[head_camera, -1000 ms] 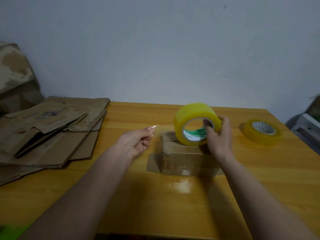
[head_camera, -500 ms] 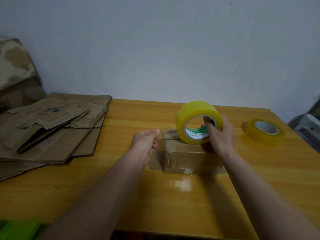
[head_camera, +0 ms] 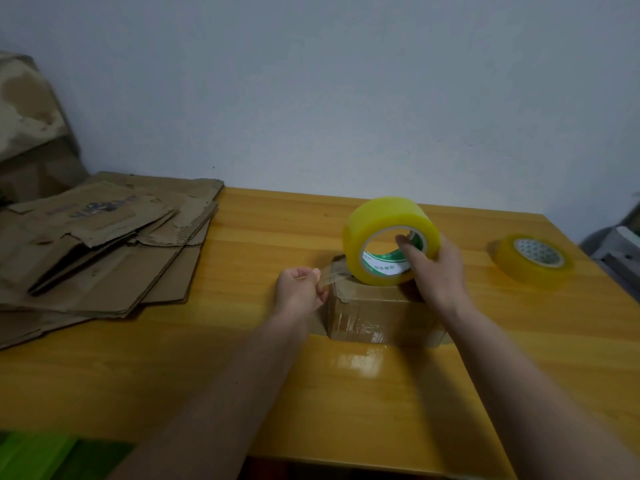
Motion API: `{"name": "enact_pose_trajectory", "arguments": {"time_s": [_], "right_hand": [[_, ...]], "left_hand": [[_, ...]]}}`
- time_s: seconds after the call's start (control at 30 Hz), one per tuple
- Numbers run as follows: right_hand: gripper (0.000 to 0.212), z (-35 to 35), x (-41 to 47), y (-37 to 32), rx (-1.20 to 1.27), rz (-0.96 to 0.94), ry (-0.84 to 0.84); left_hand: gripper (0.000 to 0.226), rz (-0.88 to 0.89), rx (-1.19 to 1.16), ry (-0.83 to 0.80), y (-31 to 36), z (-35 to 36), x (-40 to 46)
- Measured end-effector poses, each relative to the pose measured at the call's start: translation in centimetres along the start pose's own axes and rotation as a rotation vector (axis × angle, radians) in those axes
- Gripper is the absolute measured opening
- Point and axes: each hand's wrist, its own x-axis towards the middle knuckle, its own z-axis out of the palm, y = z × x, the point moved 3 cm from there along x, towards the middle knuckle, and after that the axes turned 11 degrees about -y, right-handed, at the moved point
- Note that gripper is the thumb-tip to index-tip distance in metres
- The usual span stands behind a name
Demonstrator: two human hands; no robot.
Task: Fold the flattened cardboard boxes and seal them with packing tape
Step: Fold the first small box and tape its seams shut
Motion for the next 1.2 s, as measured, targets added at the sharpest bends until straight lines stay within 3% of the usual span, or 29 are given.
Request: {"name": "enact_pose_trajectory", "arguments": {"time_s": [0.27,0.47,0.53,0.63,0.7,0.83,0.97,1.1,1.2], "right_hand": [[0.022,0.1,-0.1,0.2,-0.015,-0.025,-0.044],[0.016,0.2,-0.2,-0.2,-0.001,-0.037,-0.045],[0.017,0.2,-0.3,-0.3,-0.001,-0.042,-0.050],[0.019,0.2,-0.2,-0.2,0.007,-0.032,-0.054],[0.019,0.3,-0.2,-0.1,0.007,-0.024,-0.045],[0.019,0.4,-0.2,0.0,-0.001,-0.027,-0.047],[0.028,0.5,0.0,-0.1,-0.049,-0.028,-0.116],[0.011,0.2,-0.1,-0.7,-0.074,-0.069,-0.120],[0.015,-0.5,0.2,-1.4,-0.171,-0.083,-0.114]], "left_hand": [[0.007,0.152,0.365,-0.021,-1.9,1.1,-0.3],[0.035,0.111,0.817,-0.065,-1.4,-0.9,1.1],[0.049,0.166,0.831,-0.159,-1.0,-1.2,0.6],[0.076,0.378,0.739,-0.426,0.0,0.0,-2.0],[0.083,0.496,0.827,-0.525,-0.2,0.9,-3.7],[0.072,0.664,1.227,-0.324,-0.9,1.2,-5.2],[0.063,0.661,1.291,-0.278,-0.5,1.4,-5.0],[0.060,0.645,1.336,-0.284,-0.4,1.4,-5.2],[0.059,0.626,1.468,-0.268,-0.2,1.6,-5.2]]}}
